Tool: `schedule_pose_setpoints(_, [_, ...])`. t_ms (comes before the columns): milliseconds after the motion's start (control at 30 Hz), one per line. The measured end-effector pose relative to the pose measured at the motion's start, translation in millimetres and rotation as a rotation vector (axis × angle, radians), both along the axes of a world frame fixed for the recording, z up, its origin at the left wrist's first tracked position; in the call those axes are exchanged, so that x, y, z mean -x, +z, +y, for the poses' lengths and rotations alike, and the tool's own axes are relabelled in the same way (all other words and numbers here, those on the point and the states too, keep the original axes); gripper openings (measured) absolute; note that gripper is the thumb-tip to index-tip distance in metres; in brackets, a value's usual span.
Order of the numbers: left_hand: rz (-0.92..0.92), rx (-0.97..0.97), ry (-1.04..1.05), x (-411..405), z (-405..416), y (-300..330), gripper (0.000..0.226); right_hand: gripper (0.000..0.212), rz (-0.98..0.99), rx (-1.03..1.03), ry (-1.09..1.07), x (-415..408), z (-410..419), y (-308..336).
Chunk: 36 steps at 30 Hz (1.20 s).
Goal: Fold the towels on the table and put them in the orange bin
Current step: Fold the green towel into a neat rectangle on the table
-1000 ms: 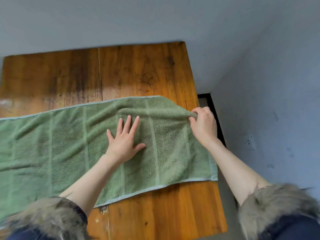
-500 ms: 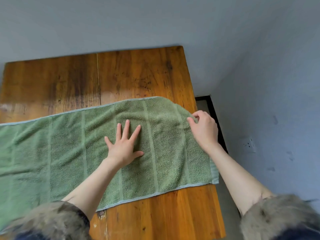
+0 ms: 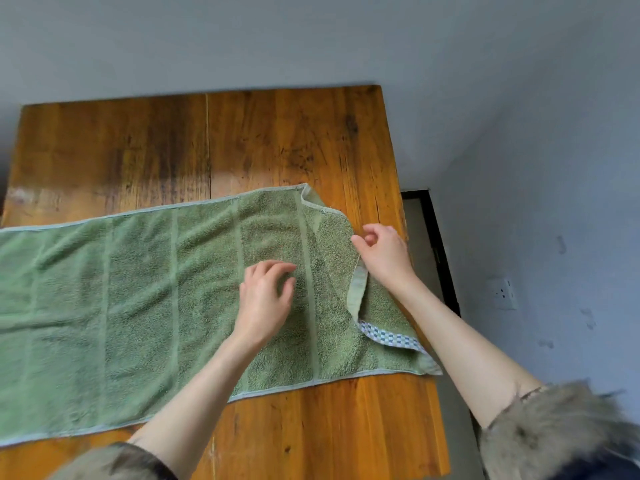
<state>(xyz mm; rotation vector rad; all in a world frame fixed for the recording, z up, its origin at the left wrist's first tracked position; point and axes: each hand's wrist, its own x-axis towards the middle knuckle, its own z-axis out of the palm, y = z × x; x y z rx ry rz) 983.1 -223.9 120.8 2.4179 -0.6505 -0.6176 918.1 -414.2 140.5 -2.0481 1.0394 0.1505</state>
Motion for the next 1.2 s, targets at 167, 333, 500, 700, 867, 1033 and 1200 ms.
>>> schedule_pose_setpoints(167, [0.085,0.063,-0.032,15.8,-17.4,0.5,0.029,0.029,0.073,-0.246,-0.158,-15.4,-3.5,-0.7])
schedule_pose_setpoints(333, [-0.056,-0.047,-0.103,31.9,-30.1,3.5,0.043,0.006,0.017,-0.279,-0.161,-21.2,-0.5,5.6])
schedule_pose_setpoints(500, [-0.009,-0.168,-0.03,56.5,-55.1,7.0,0.058,0.018,0.075,-0.172,0.005,-22.4,-3.6,12.4])
schedule_pose_setpoints(700, [0.276,0.009,0.136,56.2,-56.3,9.7,0.012,0.036,0.111,-0.087,0.057,-18.7,-5.2,15.7])
schedule_pose_setpoints(867, [0.488,0.245,0.292,42.6,-29.8,22.7,0.009,0.026,0.062,-0.3,-0.066,-22.8,3.4,31.4])
schedule_pose_setpoints(1033, [0.413,0.359,0.32,24.0,-0.6,48.9,0.01,0.015,-0.064,-0.152,-0.012,-46.9,36.6,62.5])
schedule_pose_setpoints(1200, [0.313,0.482,0.4,-17.1,53.3,78.1,0.011,0.012,-0.114,-0.03,0.115,-88.3,85.4,100.9])
